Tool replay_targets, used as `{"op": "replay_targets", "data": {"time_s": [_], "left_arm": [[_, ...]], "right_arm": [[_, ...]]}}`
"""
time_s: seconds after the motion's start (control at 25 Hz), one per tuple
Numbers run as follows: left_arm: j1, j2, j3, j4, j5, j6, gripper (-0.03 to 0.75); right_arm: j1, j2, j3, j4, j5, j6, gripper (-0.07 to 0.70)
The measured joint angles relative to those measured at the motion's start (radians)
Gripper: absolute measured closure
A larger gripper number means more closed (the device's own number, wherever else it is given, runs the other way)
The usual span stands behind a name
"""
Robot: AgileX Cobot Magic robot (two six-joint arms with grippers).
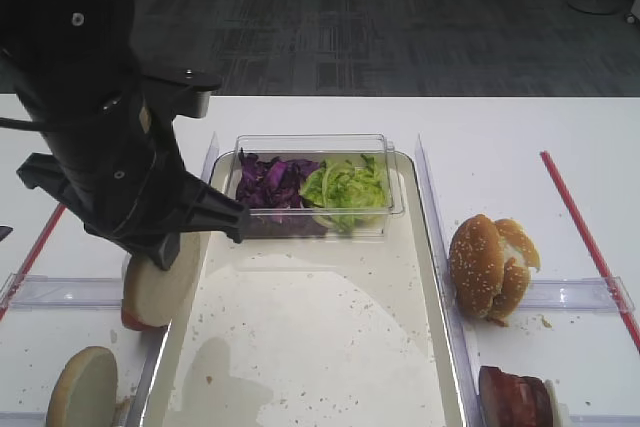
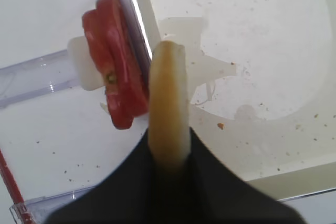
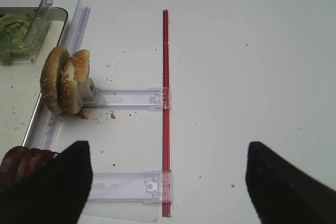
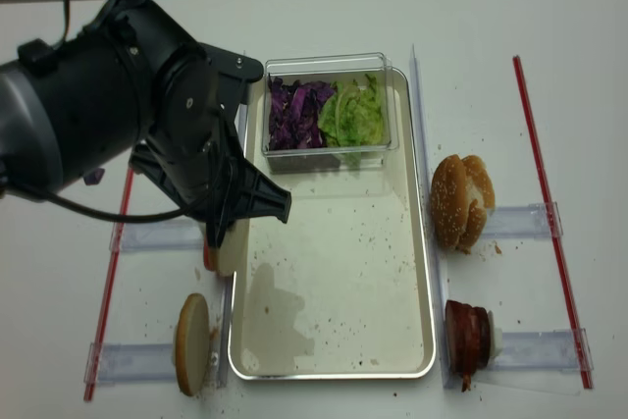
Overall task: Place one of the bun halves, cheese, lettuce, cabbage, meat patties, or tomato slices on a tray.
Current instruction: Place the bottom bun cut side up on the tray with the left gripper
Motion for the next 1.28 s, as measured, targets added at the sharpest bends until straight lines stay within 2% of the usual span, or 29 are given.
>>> {"op": "replay_targets", "data": {"time_s": [0.2,0.36,0.56,0.76,1.08,1.28], "left_arm": [[0.000,0.000,0.000,-0.077,-0.043,0.061,0.658],[0.000,0.000,0.000,-0.218,-0.101,0.151,0.658],[0.000,0.000,0.000,-0.404,-0.149,0.280,0.658],[0.000,0.000,0.000,-0.529,-0.174,0.382,0.658],[0.002,0.000,0.000,-0.586,-0.180,0.439,0.660],[0.062,0.009,0.000,-0.675,-0.176,0.506,0.660]], "right_arm": [[0.000,0.000,0.000,0.000,0.000,0.000,0.017],[0.000,0.000,0.000,0.000,0.000,0.000,0.017],[0.000,0.000,0.000,0.000,0.000,0.000,0.017],[0.000,0.000,0.000,0.000,0.000,0.000,0.017],[0.000,0.000,0.000,0.000,0.000,0.000,0.017],[0.000,0.000,0.000,0.000,0.000,0.002,0.017]]}}
